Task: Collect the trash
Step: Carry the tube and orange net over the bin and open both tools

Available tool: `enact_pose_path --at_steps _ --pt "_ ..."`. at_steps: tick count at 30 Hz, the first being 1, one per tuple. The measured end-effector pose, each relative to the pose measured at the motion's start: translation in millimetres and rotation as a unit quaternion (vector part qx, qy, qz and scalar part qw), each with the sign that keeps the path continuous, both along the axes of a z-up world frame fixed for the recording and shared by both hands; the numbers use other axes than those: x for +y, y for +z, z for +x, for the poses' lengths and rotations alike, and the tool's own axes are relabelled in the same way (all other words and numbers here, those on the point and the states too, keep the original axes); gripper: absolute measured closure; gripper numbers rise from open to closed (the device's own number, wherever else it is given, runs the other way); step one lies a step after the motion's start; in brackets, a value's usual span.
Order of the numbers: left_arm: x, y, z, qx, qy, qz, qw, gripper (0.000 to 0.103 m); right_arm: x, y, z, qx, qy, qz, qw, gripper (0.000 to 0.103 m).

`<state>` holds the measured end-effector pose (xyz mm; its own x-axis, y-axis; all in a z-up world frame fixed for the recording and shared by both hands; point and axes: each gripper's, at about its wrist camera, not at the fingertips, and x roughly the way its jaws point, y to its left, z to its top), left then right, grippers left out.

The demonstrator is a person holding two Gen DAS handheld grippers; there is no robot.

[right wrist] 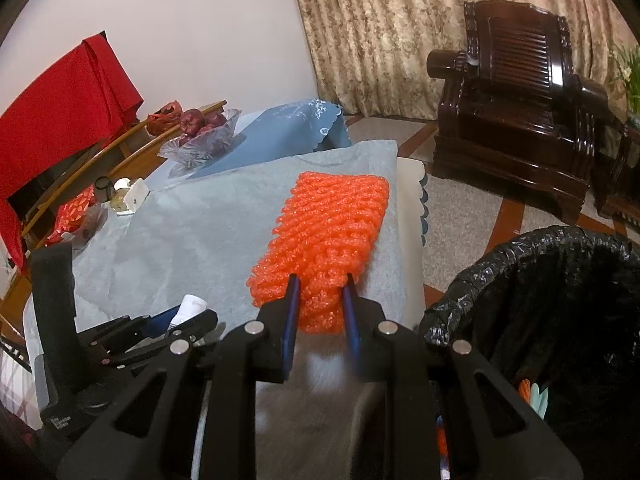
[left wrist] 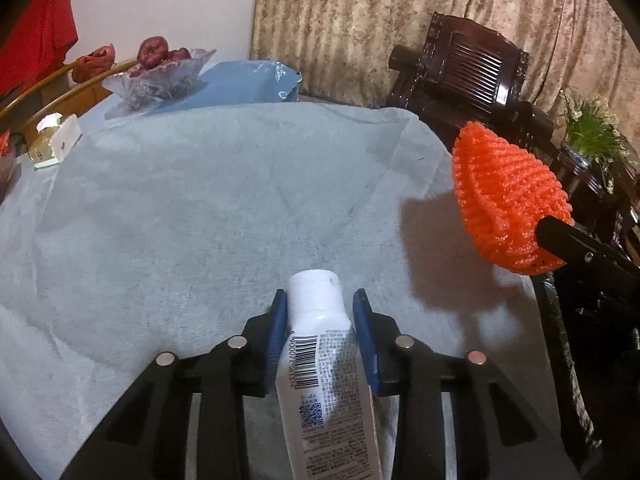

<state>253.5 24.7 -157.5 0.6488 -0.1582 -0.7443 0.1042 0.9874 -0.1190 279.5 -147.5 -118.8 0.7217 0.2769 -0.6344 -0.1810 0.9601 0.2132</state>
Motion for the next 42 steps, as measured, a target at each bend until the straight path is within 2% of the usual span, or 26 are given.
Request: enact_pose_path --at_steps 10,24,32,42 --pt "9.1 30.9 -12.1 -0.028 -0.010 -0.010 0.9995 0.070 -5.2 14.0 -20.2 -0.010 -0.003 0.007 1.000 0.083" --pt "-22.3 76.1 -37.6 -0.074 -0.049 -0.018 0.9959 0.071 -33.0 49.3 -72.5 -0.048 -0.028 0.004 0.998 0.083" --pt "-65.2 93.6 -51.1 -0.093 -0.090 -0.025 0.9912 0.071 -74.4 60.7 -107.0 -0.063 -0.064 0.001 0.996 0.083" --pt "-157.5 105.4 -63.1 -0.109 -0.174 -0.045 0.9777 0.071 -146.7 60.3 -148.7 -0.066 -0.130 -0.013 0.989 0.083"
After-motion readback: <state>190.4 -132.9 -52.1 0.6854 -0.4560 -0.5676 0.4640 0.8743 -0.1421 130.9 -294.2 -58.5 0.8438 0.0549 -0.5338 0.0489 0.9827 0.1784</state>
